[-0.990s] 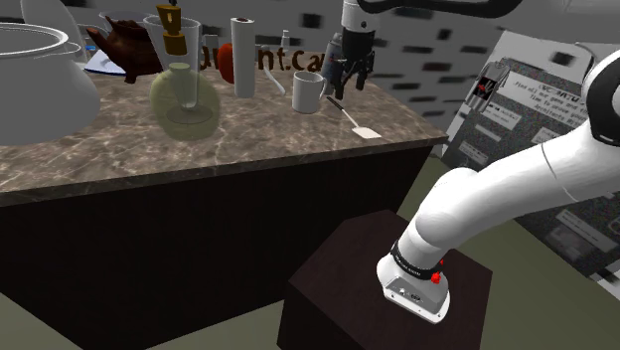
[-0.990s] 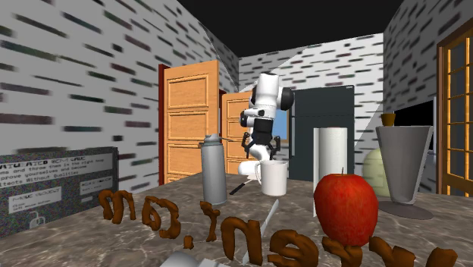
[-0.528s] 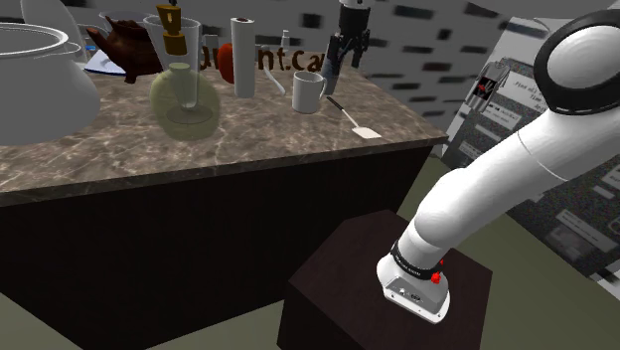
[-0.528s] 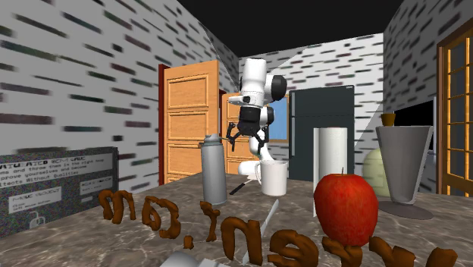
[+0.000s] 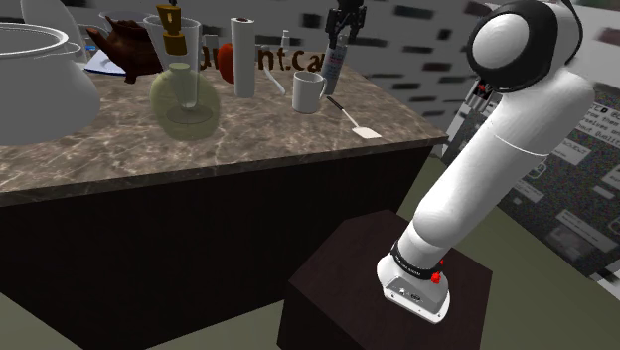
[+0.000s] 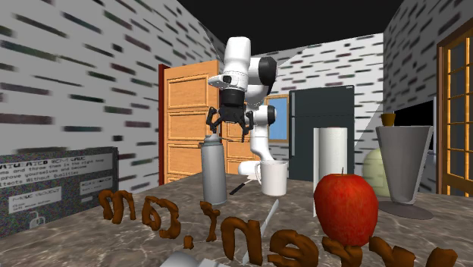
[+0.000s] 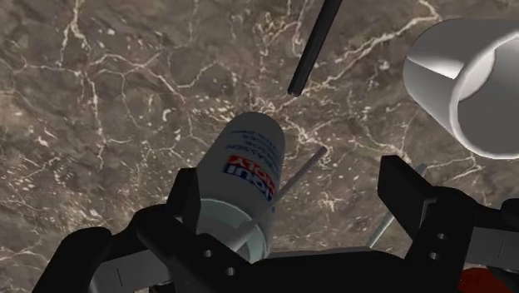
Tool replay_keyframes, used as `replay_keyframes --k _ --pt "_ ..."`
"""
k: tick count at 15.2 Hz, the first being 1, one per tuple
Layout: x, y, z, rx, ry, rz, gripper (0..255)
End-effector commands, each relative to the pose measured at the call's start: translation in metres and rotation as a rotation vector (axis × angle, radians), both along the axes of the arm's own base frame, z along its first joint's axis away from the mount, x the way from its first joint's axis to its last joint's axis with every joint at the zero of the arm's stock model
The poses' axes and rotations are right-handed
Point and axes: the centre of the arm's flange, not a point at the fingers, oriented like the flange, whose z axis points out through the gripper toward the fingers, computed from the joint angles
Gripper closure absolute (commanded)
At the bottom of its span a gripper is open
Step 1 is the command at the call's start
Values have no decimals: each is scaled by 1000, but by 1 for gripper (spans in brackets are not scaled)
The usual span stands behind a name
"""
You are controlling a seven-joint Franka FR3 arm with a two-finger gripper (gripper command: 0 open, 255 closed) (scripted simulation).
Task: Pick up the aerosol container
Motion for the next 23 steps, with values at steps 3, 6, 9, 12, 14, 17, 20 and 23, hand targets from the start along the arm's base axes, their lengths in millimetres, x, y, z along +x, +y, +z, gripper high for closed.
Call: replay_keyframes --k 3,6,9,12,14,17,20,23 --pt "29 -33 23 -1 -24 3 0" --pt "41 -47 28 -2 -33 3 0" --pt "41 -47 12 -2 -33 3 0" --pt "41 -47 -4 -2 -33 3 0" --pt "41 -47 -7 -2 -33 3 0" --pt "41 -48 -7 -1 -33 3 255" --pt "41 -48 -6 -1 -33 3 255" --pt "41 -48 -6 -1 -33 3 255"
